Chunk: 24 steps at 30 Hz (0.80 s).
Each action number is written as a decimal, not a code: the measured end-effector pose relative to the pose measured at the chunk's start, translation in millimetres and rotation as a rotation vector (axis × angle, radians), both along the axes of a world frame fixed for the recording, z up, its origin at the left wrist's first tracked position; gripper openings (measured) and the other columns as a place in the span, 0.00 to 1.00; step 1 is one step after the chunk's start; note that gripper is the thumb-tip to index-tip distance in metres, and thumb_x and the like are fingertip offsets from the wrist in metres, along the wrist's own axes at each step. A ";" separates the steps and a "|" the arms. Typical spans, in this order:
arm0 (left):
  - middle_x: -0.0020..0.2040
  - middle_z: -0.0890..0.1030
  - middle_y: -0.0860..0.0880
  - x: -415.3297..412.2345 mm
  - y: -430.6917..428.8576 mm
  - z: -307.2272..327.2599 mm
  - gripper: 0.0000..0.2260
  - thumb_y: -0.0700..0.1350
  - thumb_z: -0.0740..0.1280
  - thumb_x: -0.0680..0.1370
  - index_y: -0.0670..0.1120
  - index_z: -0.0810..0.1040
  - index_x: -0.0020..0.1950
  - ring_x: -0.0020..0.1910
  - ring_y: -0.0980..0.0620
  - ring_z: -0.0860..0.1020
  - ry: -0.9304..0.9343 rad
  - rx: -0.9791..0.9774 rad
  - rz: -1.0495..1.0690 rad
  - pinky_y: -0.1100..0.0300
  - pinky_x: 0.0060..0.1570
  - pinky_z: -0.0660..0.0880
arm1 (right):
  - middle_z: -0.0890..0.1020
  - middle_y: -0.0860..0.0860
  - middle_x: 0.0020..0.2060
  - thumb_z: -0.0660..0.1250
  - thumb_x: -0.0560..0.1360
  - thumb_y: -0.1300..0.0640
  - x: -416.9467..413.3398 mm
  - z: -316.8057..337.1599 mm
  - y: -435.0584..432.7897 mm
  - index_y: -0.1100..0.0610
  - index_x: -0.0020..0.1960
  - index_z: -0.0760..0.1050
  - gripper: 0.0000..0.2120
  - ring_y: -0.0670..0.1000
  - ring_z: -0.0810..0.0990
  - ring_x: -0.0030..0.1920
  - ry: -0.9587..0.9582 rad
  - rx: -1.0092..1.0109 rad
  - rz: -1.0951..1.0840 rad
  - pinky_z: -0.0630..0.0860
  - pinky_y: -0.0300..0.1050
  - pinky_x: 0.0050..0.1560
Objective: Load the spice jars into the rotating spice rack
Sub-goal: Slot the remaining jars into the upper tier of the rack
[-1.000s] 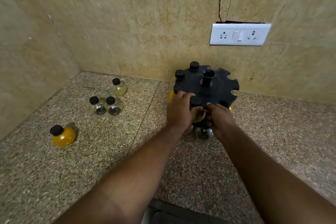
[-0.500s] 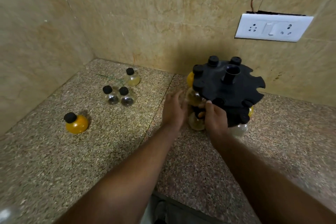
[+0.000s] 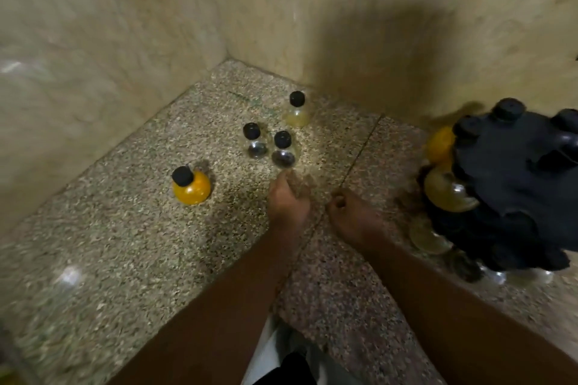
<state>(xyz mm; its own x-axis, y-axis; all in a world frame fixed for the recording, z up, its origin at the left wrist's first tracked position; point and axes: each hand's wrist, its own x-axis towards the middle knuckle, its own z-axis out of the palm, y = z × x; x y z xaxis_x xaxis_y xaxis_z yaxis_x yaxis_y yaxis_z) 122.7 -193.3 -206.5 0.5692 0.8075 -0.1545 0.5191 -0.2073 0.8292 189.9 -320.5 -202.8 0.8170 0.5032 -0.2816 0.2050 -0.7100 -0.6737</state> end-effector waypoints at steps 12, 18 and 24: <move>0.72 0.71 0.47 33.2 82.9 -12.6 0.29 0.53 0.69 0.78 0.49 0.64 0.77 0.69 0.47 0.72 -0.065 0.248 -0.129 0.52 0.62 0.73 | 0.36 0.56 0.81 0.57 0.71 0.23 18.5 -37.5 79.8 0.42 0.81 0.36 0.50 0.65 0.35 0.79 -0.090 -0.504 0.319 0.41 0.75 0.73; 0.70 0.76 0.51 51.4 101.3 -12.1 0.26 0.52 0.70 0.78 0.50 0.70 0.75 0.69 0.53 0.73 -0.088 0.227 -0.120 0.62 0.63 0.68 | 0.29 0.55 0.79 0.55 0.66 0.18 26.0 -49.4 94.0 0.42 0.80 0.31 0.56 0.66 0.30 0.78 -0.053 -0.555 0.308 0.38 0.78 0.71; 0.65 0.79 0.52 47.2 101.5 -5.8 0.23 0.54 0.73 0.75 0.49 0.75 0.69 0.63 0.56 0.76 -0.146 0.245 -0.106 0.67 0.57 0.67 | 0.32 0.55 0.80 0.55 0.67 0.19 24.5 -45.9 91.6 0.42 0.80 0.34 0.54 0.66 0.32 0.78 -0.083 -0.526 0.301 0.39 0.78 0.71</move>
